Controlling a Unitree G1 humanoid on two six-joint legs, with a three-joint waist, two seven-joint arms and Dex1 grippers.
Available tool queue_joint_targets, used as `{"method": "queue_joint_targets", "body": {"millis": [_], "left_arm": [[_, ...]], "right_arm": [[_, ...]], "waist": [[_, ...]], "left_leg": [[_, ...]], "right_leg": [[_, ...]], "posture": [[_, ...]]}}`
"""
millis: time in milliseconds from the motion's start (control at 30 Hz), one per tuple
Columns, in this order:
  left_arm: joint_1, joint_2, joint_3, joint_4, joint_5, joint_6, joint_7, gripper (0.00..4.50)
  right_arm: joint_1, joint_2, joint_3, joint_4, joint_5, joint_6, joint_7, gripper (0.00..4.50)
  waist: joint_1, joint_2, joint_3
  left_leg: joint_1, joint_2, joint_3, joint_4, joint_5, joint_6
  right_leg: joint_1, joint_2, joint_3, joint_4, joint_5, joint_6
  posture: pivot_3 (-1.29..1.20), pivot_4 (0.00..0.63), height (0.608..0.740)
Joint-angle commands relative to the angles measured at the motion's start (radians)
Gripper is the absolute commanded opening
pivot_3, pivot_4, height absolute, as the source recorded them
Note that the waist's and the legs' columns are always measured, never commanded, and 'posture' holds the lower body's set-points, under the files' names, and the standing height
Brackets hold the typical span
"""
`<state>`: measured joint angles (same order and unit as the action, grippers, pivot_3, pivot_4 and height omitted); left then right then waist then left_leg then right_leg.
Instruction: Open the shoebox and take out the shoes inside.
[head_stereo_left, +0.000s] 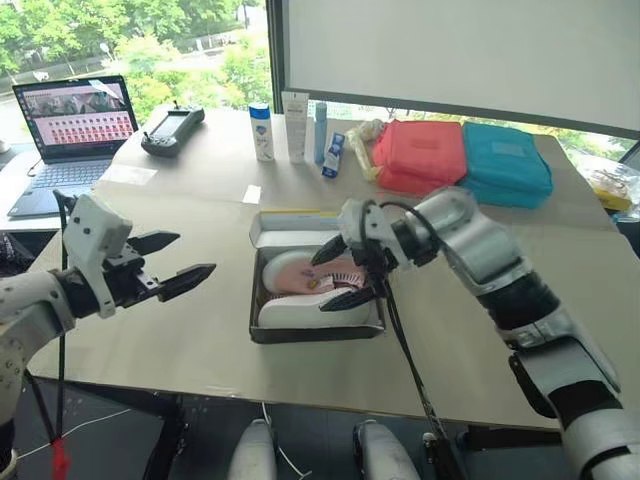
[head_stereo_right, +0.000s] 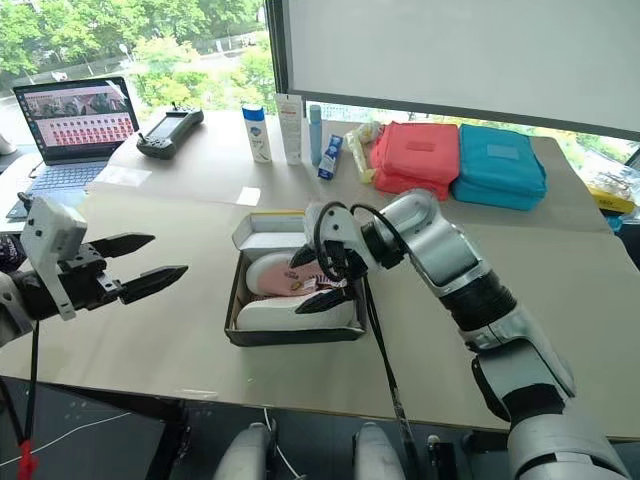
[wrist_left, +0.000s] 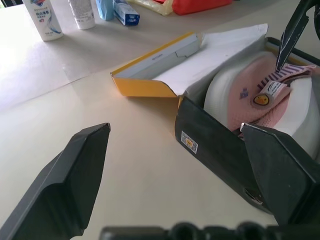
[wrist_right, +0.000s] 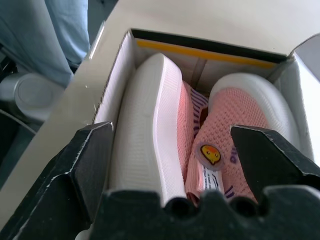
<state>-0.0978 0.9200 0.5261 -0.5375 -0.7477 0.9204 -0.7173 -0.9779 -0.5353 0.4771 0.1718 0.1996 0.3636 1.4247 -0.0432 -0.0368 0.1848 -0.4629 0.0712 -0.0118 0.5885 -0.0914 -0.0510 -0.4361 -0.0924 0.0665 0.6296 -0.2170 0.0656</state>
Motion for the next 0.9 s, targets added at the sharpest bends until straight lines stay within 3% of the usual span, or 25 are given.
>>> {"method": "queue_joint_targets", "body": {"millis": [33,133,400,467,700,900], "left_arm": [[0.016,0.004,0.053,-0.042,0.001,-0.024,0.019,4.5],[0.03,0.003,0.061,-0.048,0.001,-0.024,0.029,4.5],[0.036,0.011,0.056,-0.037,0.01,-0.034,0.04,4.5],[0.039,0.015,0.049,-0.038,0.016,-0.038,0.038,4.5],[0.008,0.012,0.022,-0.022,0.019,-0.048,0.048,4.5],[-0.009,0.009,-0.012,-0.019,0.033,-0.059,0.05,4.5]], "right_arm": [[-0.008,0.018,0.027,0.062,-0.066,-0.104,0.024,4.42],[-0.01,0.034,0.037,0.094,-0.094,-0.143,0.035,3.68],[0.003,0.043,0.055,0.098,-0.15,-0.227,0.068,1.03],[0.004,0.047,0.05,0.099,-0.157,-0.24,0.066,0.57],[-0.005,0.064,0.01,0.092,-0.142,-0.228,0.049,0.45],[-0.043,0.097,-0.124,0.156,-0.064,-0.154,-0.027,0.45]], "waist": [[0.0,0.0,0.0],[-0.001,0.0,0.0],[0.001,0.0,0.0],[0.001,0.0,0.0],[0.0,0.0,0.0],[-0.002,0.0,0.0]], "left_leg": [[0.0,0.0,0.0,0.0,0.0,0.0],[0.0,0.0,0.0,0.0,0.0,0.0],[0.0,0.0,0.0,0.0,0.0,0.0],[0.0,0.0,0.0,0.0,0.0,0.0],[0.0,0.0,0.0,0.0,0.0,0.0],[0.0,0.0,0.0,0.0,0.0,0.0]], "right_leg": [[0.0,0.0,0.0,0.001,0.0,0.0],[-0.001,0.0,0.0,0.002,0.0,0.0],[-0.001,0.0,0.0,0.001,0.001,-0.001],[-0.001,0.0,0.0,0.001,0.001,-0.001],[-0.001,0.0,0.0,0.002,0.001,-0.001],[-0.001,0.0,0.0,0.002,0.002,-0.001]], "posture": [[0.0,0.15,0.74],[0.0,0.15,0.74],[0.0,0.15,0.74],[0.0,0.15,0.74],[0.0,0.15,0.74],[0.0,0.15,0.74]]}}
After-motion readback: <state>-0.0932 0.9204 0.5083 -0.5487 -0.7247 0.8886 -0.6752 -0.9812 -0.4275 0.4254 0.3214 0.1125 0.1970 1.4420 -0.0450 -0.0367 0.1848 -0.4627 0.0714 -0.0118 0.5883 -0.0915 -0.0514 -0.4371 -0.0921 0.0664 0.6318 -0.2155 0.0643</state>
